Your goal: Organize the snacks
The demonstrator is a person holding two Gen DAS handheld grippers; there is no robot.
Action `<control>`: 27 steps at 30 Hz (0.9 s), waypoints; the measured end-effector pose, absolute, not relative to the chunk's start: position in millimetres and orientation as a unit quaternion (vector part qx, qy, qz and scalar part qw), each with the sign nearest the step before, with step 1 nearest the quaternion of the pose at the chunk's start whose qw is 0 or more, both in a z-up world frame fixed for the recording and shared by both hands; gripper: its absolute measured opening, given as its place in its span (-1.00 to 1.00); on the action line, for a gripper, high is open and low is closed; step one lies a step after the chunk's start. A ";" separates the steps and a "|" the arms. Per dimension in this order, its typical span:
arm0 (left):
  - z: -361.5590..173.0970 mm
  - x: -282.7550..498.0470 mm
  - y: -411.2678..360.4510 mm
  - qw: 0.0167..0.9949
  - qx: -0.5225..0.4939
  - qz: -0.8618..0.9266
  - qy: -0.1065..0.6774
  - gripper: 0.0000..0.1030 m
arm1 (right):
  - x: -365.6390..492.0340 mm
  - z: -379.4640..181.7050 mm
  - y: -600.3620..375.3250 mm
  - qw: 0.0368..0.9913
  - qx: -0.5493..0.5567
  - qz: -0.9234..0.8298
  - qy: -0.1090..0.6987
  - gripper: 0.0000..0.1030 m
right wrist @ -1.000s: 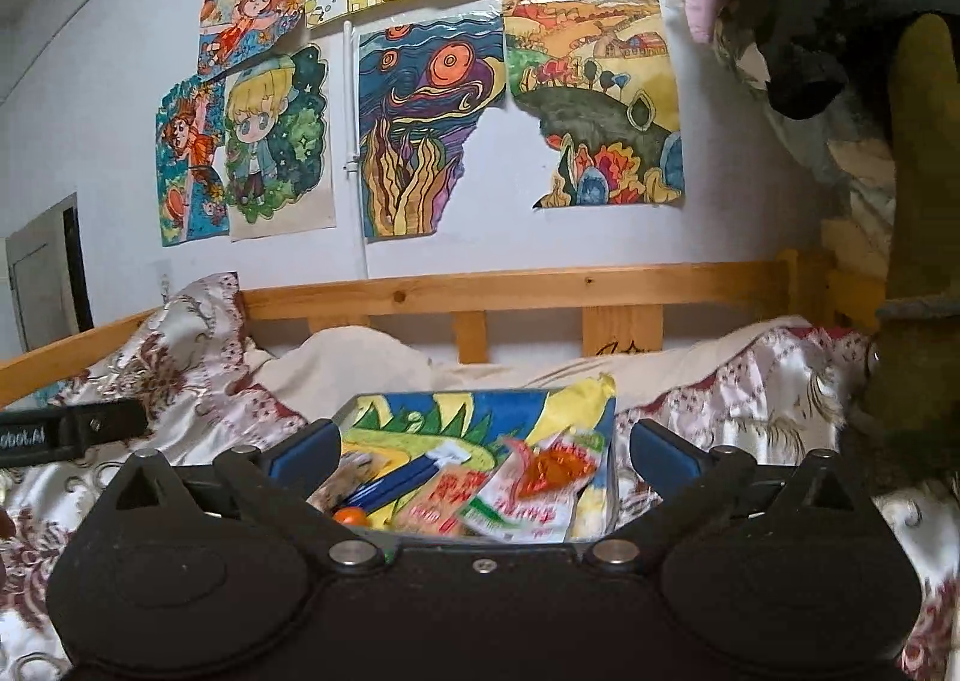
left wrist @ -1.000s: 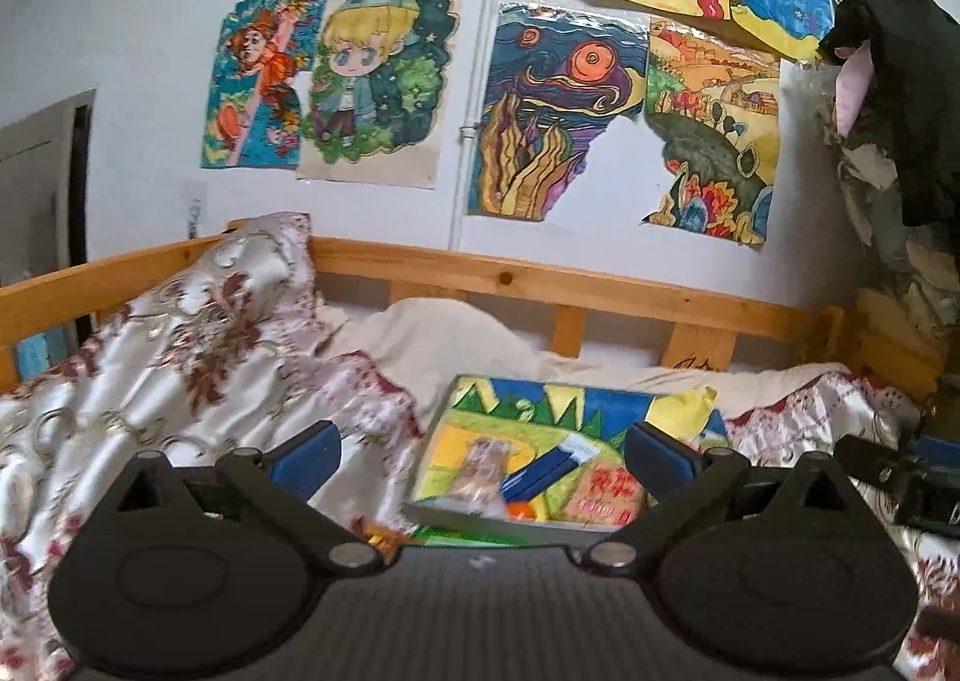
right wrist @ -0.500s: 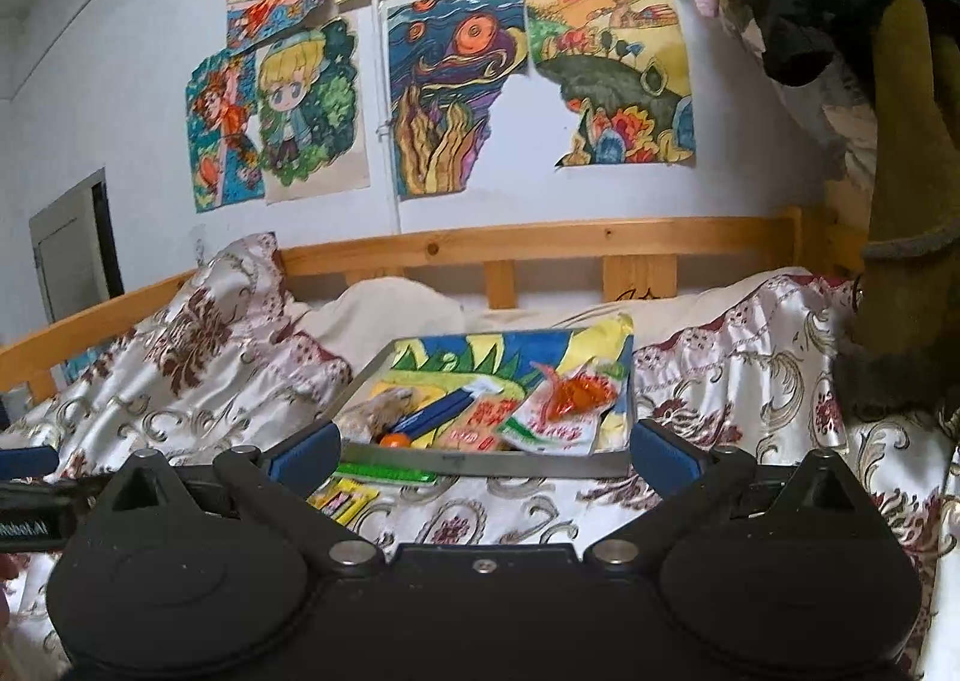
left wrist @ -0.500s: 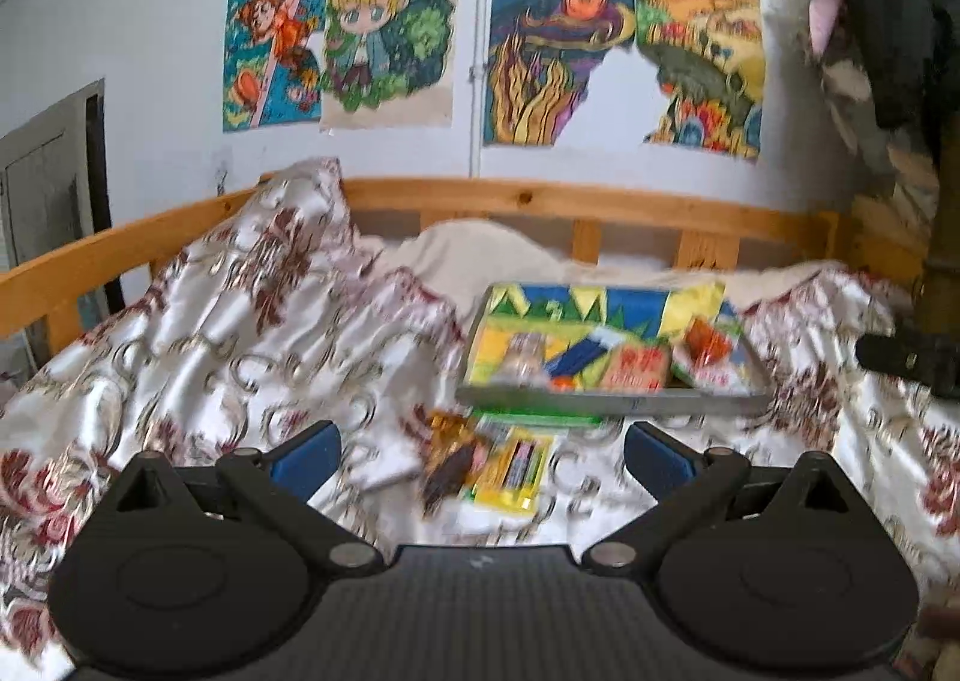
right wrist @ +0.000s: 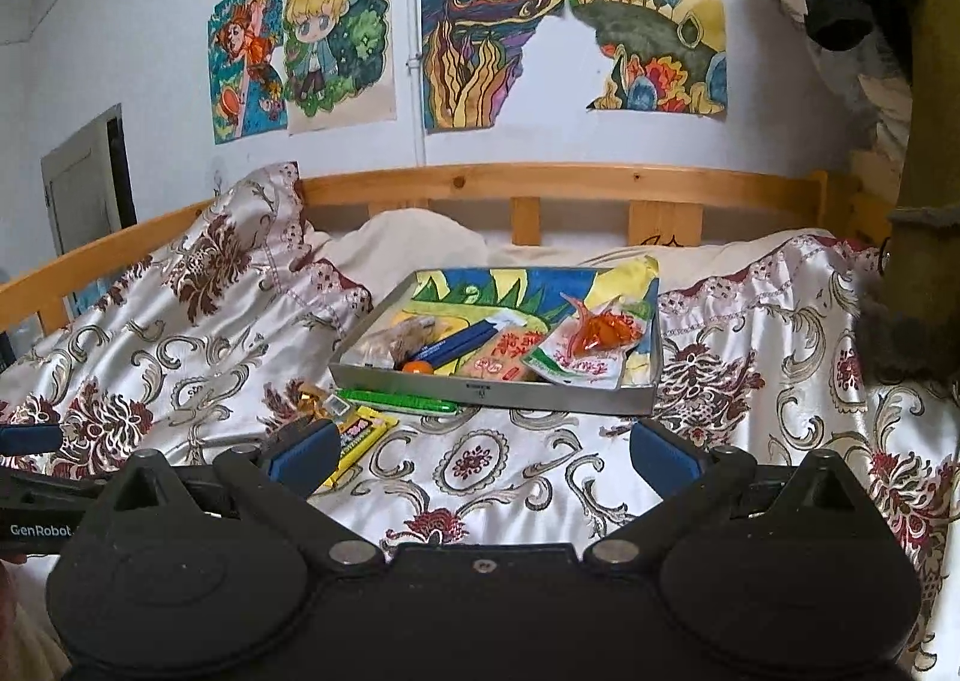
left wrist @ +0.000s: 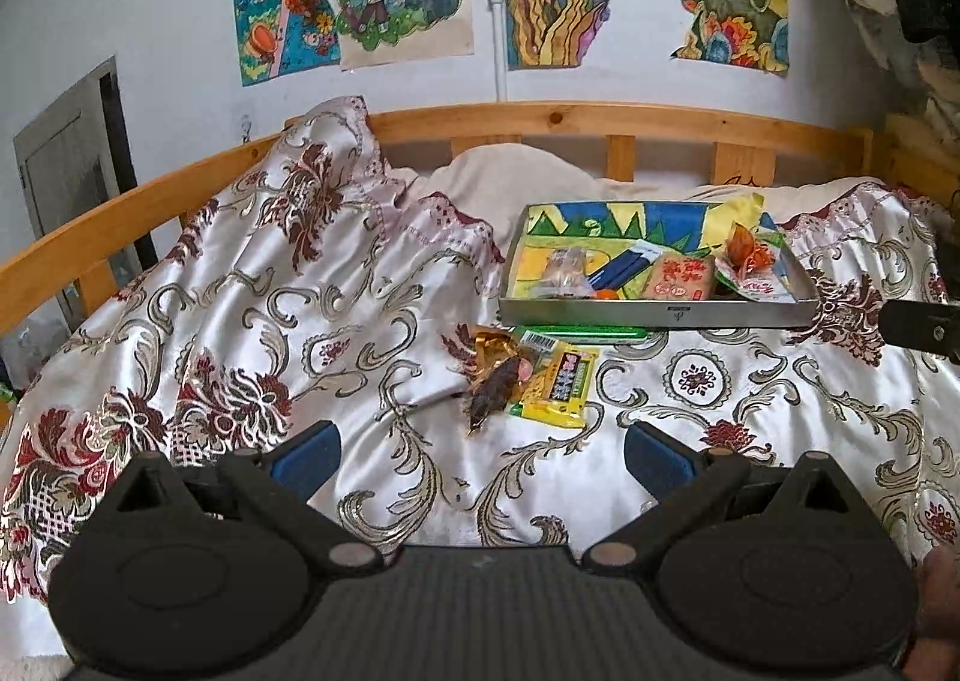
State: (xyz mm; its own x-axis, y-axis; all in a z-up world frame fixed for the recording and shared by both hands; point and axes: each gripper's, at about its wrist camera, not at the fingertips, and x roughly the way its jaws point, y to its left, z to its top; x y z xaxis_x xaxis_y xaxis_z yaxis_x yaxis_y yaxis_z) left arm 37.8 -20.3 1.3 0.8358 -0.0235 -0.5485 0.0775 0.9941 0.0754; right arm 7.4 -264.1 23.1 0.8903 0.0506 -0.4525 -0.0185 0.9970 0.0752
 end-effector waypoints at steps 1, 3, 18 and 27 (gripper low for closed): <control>1.2 38.1 -19.8 0.957 0.045 -0.025 0.287 0.99 | 8.3 22.4 -264.1 0.971 0.036 0.018 0.236 0.99; 1.1 40.3 -18.3 0.956 0.041 -0.022 0.290 0.99 | 11.1 21.1 -264.3 0.969 0.039 0.016 0.244 0.99; -1.4 67.1 -22.6 0.948 0.040 -0.008 0.317 0.99 | 22.8 6.8 -254.7 0.959 0.032 0.021 0.282 0.99; 1.3 95.3 -19.2 0.945 0.024 -0.024 0.327 0.99 | 30.3 6.6 -253.1 0.959 0.031 0.016 0.282 0.99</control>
State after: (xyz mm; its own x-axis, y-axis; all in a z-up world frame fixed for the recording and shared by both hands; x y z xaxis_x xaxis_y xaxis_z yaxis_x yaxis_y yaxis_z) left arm 95.3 -19.2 1.3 0.7855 -0.0295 -0.6182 0.0610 0.9977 0.0299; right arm 30.3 -253.1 6.6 0.8399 0.0479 -0.5406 -0.0132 0.9976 0.0678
